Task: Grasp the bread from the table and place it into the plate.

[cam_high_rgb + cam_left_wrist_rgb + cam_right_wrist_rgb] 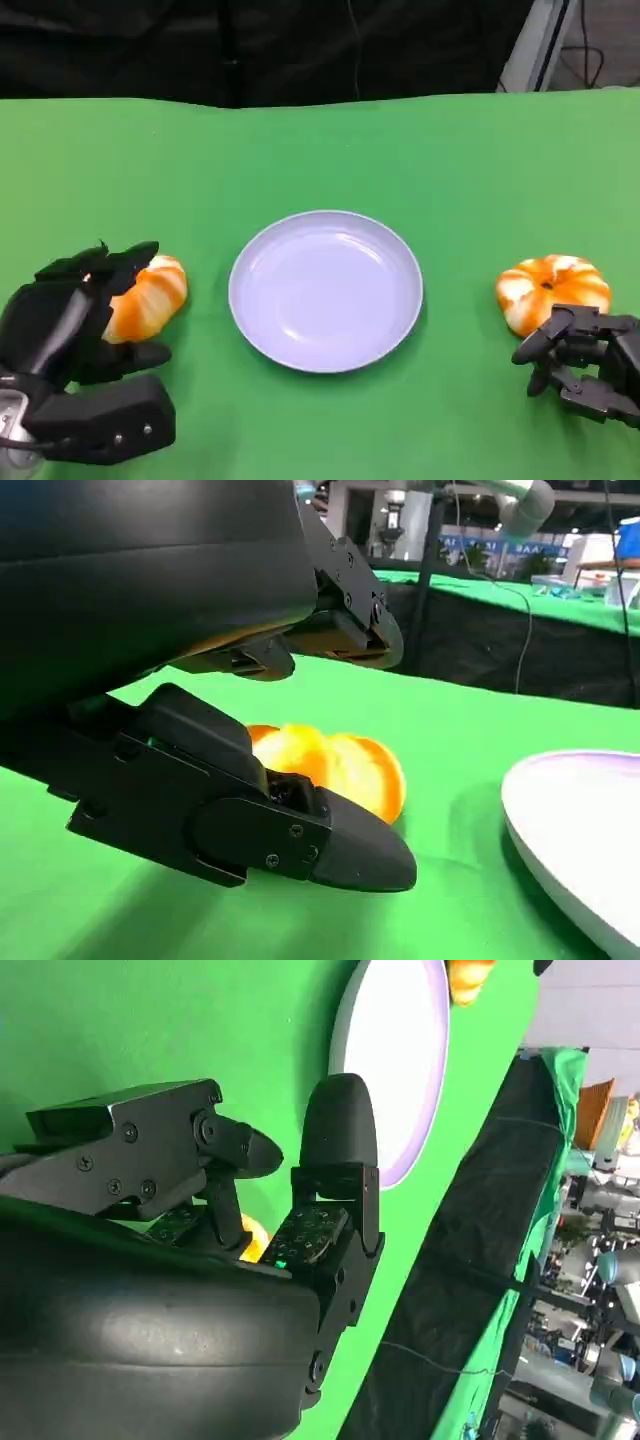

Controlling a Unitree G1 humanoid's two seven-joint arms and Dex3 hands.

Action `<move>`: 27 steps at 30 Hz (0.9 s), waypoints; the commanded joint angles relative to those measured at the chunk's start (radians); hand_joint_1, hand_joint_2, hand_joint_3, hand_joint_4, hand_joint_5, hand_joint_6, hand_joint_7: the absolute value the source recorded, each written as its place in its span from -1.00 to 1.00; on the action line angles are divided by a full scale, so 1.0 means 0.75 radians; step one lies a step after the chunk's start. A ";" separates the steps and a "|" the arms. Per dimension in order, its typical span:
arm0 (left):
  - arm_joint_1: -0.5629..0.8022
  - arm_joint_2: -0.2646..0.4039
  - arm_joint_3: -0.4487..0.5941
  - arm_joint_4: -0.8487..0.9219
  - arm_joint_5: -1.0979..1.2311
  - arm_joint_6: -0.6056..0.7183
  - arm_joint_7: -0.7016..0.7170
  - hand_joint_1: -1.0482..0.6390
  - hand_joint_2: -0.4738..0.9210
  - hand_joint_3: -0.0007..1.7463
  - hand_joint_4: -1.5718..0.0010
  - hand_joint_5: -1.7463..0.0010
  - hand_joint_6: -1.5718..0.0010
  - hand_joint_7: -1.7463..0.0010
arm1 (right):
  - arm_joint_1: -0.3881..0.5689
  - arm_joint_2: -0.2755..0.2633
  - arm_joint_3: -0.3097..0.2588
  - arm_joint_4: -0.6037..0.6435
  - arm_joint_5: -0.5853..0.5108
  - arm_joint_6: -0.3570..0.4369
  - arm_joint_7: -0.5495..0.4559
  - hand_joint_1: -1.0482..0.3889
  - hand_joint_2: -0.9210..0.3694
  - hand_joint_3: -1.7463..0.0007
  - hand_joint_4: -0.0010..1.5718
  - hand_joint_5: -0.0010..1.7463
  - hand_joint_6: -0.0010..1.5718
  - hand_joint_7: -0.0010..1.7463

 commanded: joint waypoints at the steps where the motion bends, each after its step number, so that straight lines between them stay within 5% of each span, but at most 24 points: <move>1: -0.026 0.008 -0.014 0.041 -0.014 -0.008 0.004 -0.83 1.00 -0.80 0.52 0.99 0.50 0.99 | 0.011 -0.014 -0.013 -0.005 0.028 0.002 0.015 0.57 -0.83 0.25 0.12 0.58 0.19 0.11; 27: -0.114 -0.017 -0.071 0.200 -0.043 0.014 -0.022 -0.81 1.00 -0.77 0.48 0.99 0.49 1.00 | 0.012 -0.013 -0.019 -0.008 0.061 0.014 0.051 0.58 -0.85 0.26 0.11 0.60 0.19 0.11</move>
